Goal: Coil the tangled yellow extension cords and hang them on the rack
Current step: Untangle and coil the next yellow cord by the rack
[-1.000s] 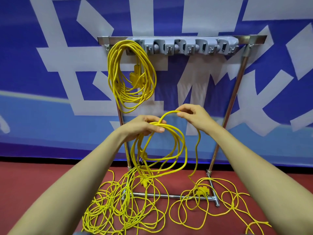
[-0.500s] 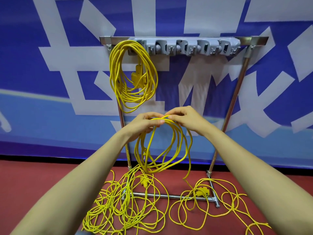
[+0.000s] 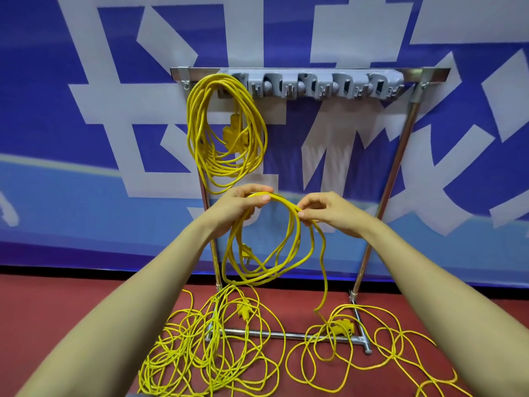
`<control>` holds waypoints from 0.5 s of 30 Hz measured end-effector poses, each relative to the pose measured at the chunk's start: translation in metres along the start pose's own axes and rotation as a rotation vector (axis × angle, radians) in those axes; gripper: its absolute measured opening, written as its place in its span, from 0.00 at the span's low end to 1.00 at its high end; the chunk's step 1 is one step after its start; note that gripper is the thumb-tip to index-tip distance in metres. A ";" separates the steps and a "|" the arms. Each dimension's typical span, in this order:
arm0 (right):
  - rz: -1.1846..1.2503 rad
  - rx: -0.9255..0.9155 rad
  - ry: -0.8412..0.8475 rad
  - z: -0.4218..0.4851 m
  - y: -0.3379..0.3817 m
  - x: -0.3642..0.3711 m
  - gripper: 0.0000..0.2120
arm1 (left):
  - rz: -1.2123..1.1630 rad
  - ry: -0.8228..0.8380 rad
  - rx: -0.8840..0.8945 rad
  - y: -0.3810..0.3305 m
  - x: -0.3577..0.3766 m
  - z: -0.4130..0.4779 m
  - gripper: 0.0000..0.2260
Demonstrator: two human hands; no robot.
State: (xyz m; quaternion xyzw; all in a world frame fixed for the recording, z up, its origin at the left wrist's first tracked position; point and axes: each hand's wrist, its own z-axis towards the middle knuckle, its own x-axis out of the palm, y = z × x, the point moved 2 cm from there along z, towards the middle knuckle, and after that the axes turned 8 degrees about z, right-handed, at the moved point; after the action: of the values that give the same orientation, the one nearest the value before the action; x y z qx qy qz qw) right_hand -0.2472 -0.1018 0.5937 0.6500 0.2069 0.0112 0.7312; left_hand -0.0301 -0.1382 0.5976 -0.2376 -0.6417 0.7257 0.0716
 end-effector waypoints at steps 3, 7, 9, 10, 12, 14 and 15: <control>-0.057 -0.024 -0.020 -0.003 -0.003 0.000 0.04 | 0.025 0.004 0.001 -0.003 0.003 -0.003 0.11; -0.203 -0.124 -0.160 -0.003 0.009 -0.002 0.07 | 0.124 0.060 -0.009 -0.006 0.007 -0.006 0.12; -0.318 -0.152 -0.131 -0.001 0.020 0.002 0.07 | 0.201 0.092 -0.006 -0.004 0.010 -0.005 0.13; -0.372 -0.150 -0.116 0.001 0.024 0.004 0.08 | 0.212 0.099 -0.001 -0.003 0.012 -0.004 0.13; -0.424 -0.148 -0.112 0.004 0.030 0.008 0.09 | 0.179 0.089 0.004 -0.002 0.013 -0.004 0.12; -0.360 -0.145 -0.116 0.005 0.029 0.009 0.10 | 0.131 0.074 0.018 -0.003 0.012 -0.005 0.12; -0.305 -0.129 -0.116 0.004 0.027 0.009 0.12 | 0.111 0.072 0.027 -0.004 0.012 -0.006 0.12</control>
State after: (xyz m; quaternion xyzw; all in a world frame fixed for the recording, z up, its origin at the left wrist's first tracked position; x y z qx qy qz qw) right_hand -0.2313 -0.0993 0.6169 0.5624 0.2596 -0.1240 0.7752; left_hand -0.0385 -0.1271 0.5985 -0.2978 -0.6149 0.7280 0.0573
